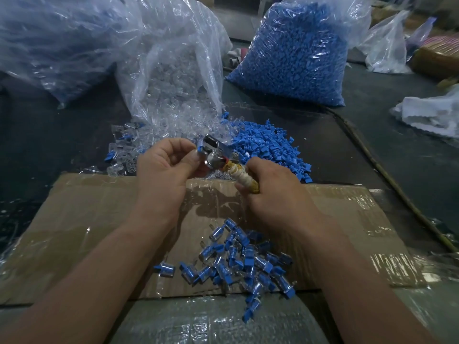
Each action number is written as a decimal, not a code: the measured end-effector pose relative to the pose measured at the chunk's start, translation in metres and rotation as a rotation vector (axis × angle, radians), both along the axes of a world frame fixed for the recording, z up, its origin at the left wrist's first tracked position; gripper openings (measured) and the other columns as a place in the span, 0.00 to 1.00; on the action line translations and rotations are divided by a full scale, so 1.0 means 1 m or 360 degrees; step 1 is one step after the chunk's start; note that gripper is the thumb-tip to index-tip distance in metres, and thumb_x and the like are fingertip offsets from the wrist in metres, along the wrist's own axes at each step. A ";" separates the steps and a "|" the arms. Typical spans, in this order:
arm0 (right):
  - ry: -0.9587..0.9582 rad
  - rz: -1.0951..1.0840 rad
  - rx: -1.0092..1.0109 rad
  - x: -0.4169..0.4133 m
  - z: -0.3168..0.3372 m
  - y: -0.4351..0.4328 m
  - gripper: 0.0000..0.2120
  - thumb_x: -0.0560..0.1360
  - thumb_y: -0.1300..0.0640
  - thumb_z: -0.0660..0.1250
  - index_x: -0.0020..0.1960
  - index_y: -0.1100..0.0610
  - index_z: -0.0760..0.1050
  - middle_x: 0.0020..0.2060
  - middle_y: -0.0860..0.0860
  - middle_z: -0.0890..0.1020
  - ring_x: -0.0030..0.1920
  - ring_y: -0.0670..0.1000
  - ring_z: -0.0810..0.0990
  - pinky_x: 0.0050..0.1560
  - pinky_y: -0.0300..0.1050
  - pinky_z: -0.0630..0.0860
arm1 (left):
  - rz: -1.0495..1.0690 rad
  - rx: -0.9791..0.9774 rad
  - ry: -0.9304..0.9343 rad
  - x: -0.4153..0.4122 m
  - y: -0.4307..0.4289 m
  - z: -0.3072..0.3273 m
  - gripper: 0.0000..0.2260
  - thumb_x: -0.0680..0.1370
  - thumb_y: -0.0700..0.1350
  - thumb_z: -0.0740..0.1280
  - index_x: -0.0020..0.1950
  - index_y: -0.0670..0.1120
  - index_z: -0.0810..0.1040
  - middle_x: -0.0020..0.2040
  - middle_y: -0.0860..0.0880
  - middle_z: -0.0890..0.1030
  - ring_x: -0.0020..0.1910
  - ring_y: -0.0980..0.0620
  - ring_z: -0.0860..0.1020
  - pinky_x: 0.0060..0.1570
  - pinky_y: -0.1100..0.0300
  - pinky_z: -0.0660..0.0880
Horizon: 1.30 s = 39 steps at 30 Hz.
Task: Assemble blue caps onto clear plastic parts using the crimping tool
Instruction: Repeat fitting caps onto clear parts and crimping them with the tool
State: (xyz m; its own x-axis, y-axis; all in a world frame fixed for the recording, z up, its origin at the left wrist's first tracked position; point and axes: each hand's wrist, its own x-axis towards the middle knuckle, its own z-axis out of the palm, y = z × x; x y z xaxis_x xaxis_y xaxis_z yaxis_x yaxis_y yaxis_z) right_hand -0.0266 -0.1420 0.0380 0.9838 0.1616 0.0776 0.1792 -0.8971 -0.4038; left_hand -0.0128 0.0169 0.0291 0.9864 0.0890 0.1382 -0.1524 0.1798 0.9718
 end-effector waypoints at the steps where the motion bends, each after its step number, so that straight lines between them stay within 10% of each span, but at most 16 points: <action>1: 0.0000 0.0009 -0.0016 0.001 0.000 -0.001 0.08 0.74 0.52 0.64 0.46 0.48 0.64 0.38 0.42 0.67 0.38 0.42 0.65 0.35 0.34 0.58 | 0.0001 -0.0018 0.0011 0.000 0.000 0.000 0.07 0.73 0.32 0.64 0.40 0.44 0.75 0.31 0.51 0.81 0.32 0.56 0.80 0.32 0.68 0.76; 14: 0.0173 0.0085 -0.0126 0.008 0.009 -0.030 0.09 0.73 0.57 0.66 0.50 0.49 0.68 0.41 0.43 0.69 0.43 0.46 0.68 0.37 0.39 0.62 | 0.0118 -0.0106 0.0078 0.011 0.016 0.005 0.07 0.73 0.34 0.65 0.41 0.46 0.77 0.32 0.51 0.82 0.33 0.54 0.81 0.33 0.66 0.77; 23: 0.0309 0.0090 -0.0307 0.006 0.010 -0.028 0.22 0.63 0.39 0.72 0.51 0.47 0.71 0.46 0.45 0.72 0.47 0.46 0.70 0.45 0.45 0.70 | -0.1208 0.0459 0.0261 -0.010 0.010 0.006 0.06 0.63 0.41 0.71 0.38 0.44 0.82 0.32 0.46 0.82 0.26 0.55 0.77 0.28 0.67 0.74; 30: 0.0500 0.0087 -0.0295 0.004 0.011 -0.027 0.30 0.59 0.40 0.75 0.56 0.46 0.67 0.48 0.43 0.69 0.51 0.47 0.67 0.51 0.46 0.67 | -0.1442 0.0736 0.0065 -0.007 0.008 0.001 0.07 0.64 0.50 0.74 0.39 0.49 0.84 0.38 0.43 0.82 0.38 0.44 0.78 0.41 0.52 0.75; 36: 0.0533 0.0119 -0.0335 0.004 0.010 -0.028 0.33 0.59 0.38 0.74 0.60 0.45 0.66 0.48 0.42 0.67 0.51 0.45 0.65 0.46 0.42 0.62 | -0.0663 0.0359 0.0271 -0.007 0.006 0.007 0.02 0.66 0.38 0.70 0.36 0.44 0.82 0.33 0.49 0.82 0.30 0.60 0.78 0.30 0.69 0.74; 39: 0.0578 0.0118 -0.0295 0.004 0.011 -0.030 0.33 0.61 0.36 0.72 0.61 0.46 0.66 0.50 0.43 0.67 0.53 0.45 0.66 0.48 0.43 0.64 | 0.0064 0.1016 0.0043 0.007 0.010 -0.004 0.07 0.72 0.38 0.69 0.47 0.49 0.81 0.42 0.51 0.82 0.41 0.59 0.78 0.46 0.62 0.77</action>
State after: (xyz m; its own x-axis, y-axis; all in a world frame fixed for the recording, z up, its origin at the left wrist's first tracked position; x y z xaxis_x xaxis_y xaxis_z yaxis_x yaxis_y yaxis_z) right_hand -0.0230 -0.1725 0.0489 0.9269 0.2119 -0.3098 0.1219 -0.9506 -0.2854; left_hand -0.0057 0.0273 0.0250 0.9878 0.0346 0.1516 -0.1210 -0.4413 0.8892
